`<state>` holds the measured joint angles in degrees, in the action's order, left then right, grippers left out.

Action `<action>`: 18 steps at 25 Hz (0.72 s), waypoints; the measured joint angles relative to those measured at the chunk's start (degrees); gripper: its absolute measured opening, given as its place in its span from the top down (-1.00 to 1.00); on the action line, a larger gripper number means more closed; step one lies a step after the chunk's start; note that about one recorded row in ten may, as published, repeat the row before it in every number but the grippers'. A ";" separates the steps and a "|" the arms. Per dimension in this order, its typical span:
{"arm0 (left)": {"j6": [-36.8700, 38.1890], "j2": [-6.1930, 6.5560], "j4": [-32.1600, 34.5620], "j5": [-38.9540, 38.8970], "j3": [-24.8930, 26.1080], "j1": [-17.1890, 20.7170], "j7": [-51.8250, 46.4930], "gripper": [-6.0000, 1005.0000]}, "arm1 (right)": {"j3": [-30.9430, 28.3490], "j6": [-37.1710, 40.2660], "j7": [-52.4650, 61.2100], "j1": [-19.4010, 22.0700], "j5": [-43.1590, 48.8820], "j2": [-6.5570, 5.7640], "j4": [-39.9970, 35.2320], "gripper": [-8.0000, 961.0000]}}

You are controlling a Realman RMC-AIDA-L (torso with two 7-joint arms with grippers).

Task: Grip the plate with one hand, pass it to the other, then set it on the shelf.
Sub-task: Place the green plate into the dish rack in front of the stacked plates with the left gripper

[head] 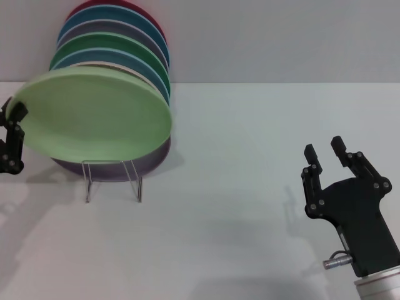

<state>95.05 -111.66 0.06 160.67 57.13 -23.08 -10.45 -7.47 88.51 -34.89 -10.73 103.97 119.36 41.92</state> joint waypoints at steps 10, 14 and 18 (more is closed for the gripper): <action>-3.90 -1.00 0.03 -0.01 -1.60 -0.01 4.93 0.67 | -0.65 0.00 -0.13 -0.04 0.00 0.00 -0.10 0.26; -6.53 -1.34 0.03 -0.01 -2.14 -0.13 6.33 0.66 | -0.70 0.00 -0.15 0.02 0.00 0.00 -0.06 0.27; -7.52 -1.61 0.03 -0.01 -2.19 -0.01 6.95 0.65 | -0.70 0.00 -0.16 0.01 0.00 0.00 -0.01 0.27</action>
<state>87.53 -113.27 0.09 160.66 54.94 -23.08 -3.50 -8.17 88.51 -35.06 -10.72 103.97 119.36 41.91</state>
